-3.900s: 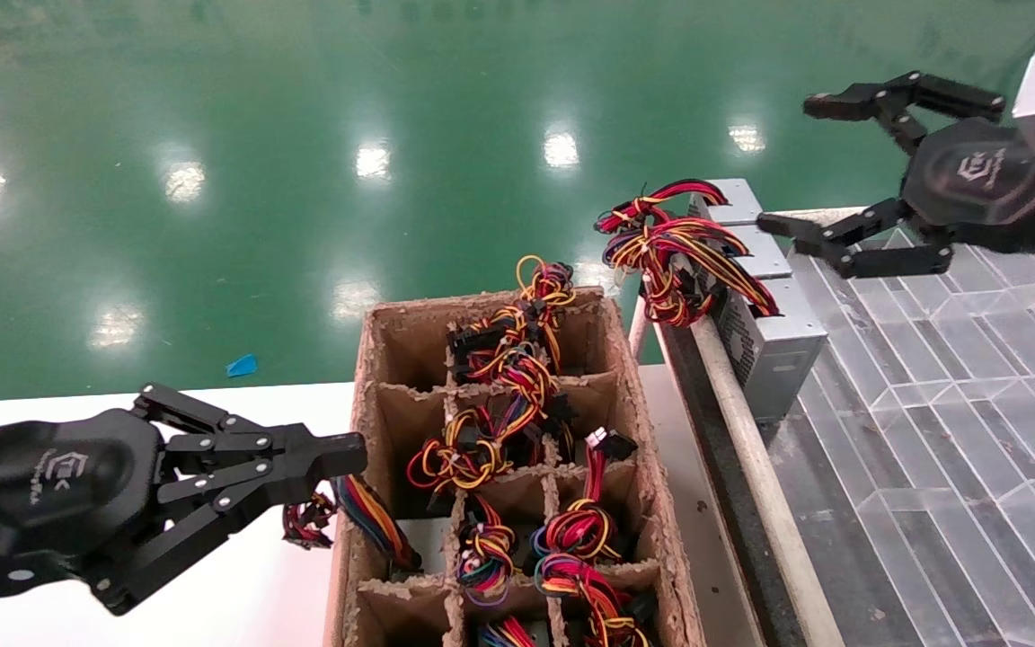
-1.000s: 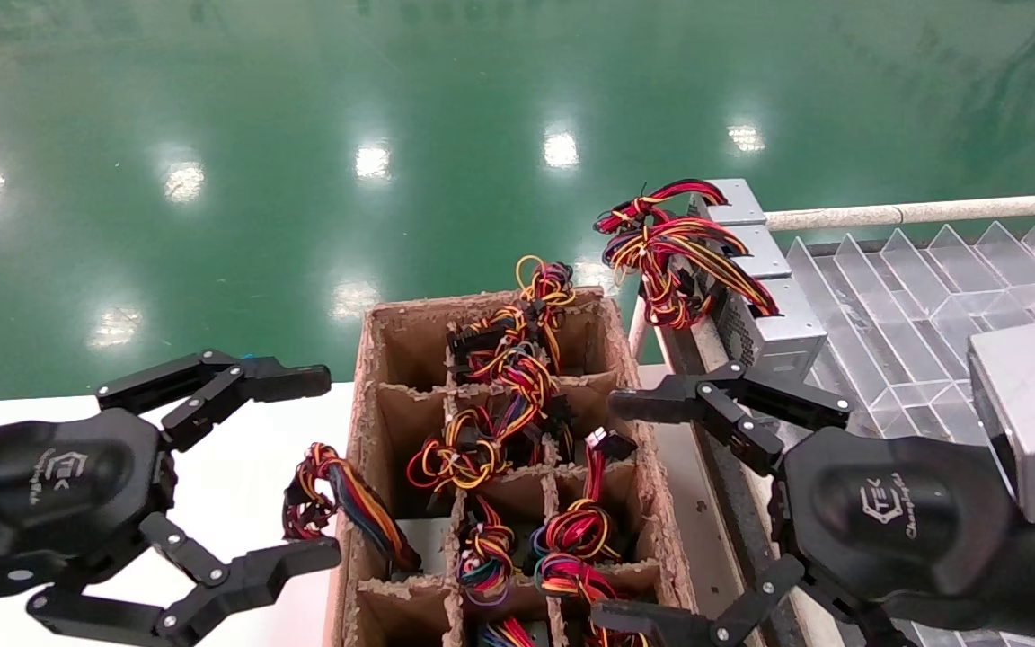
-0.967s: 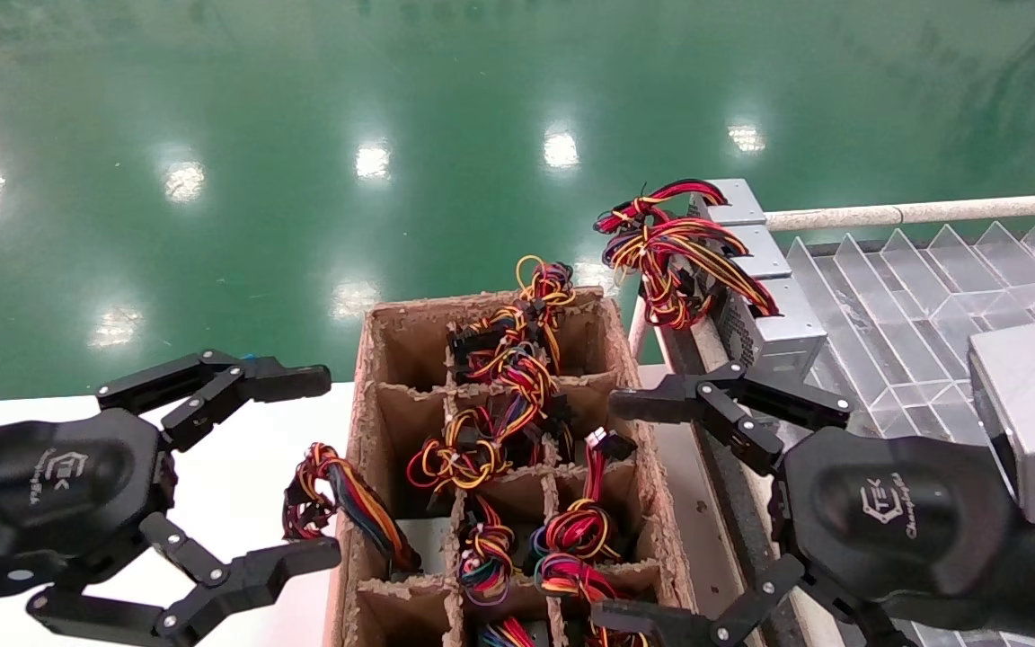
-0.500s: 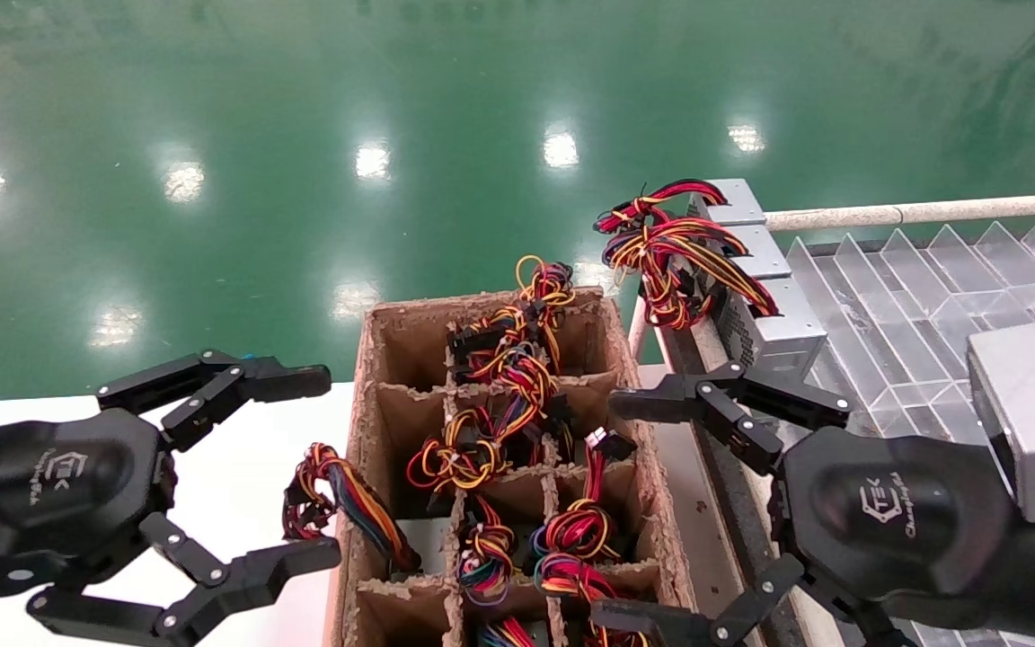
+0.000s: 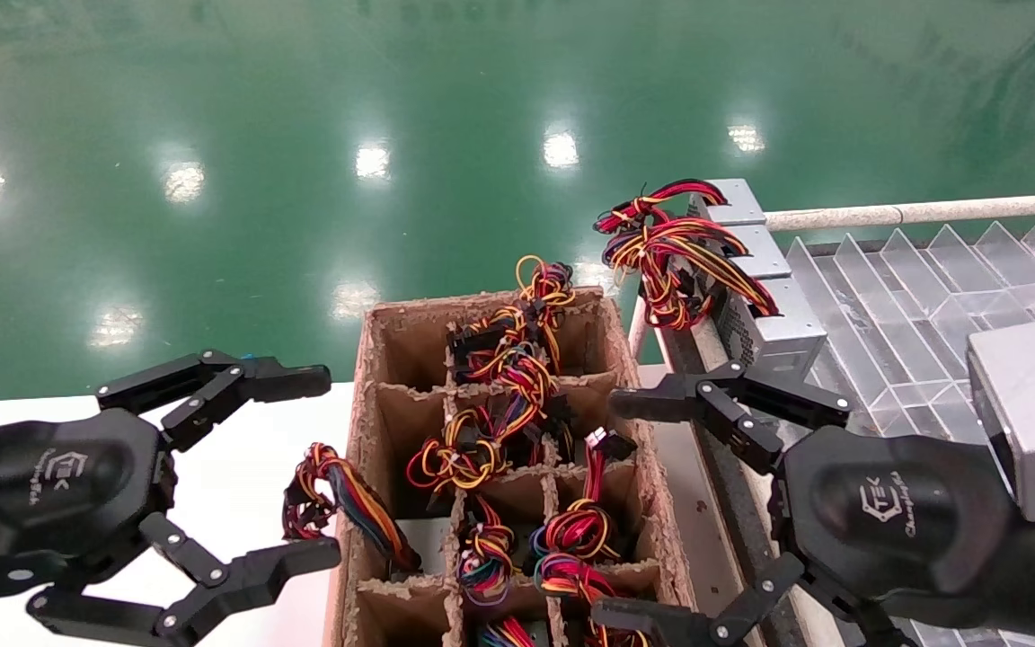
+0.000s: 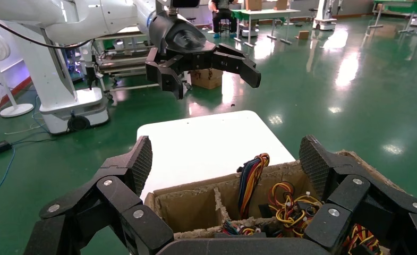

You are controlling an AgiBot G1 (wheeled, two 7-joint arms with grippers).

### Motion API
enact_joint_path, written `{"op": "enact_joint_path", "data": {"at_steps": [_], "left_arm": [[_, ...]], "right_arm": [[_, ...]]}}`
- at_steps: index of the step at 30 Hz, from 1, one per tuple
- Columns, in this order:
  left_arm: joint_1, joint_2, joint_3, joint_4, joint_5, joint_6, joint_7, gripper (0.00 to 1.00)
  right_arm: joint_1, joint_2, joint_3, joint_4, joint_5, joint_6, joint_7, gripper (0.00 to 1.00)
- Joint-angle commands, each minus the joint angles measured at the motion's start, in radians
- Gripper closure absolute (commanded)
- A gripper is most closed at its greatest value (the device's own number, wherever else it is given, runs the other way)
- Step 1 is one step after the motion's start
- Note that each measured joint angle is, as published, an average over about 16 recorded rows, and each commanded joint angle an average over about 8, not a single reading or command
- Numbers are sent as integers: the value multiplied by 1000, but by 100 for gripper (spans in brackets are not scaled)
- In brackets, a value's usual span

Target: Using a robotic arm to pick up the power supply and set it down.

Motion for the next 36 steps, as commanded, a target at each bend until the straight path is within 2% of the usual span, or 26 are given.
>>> {"op": "enact_joint_path", "data": {"at_steps": [1,36], "left_arm": [[0,0,0,0,0,0,0,0],[0,0,0,0,0,0,0,0]], "right_arm": [[0,0,0,0,0,0,0,0],[0,0,0,0,0,0,0,0]]}}
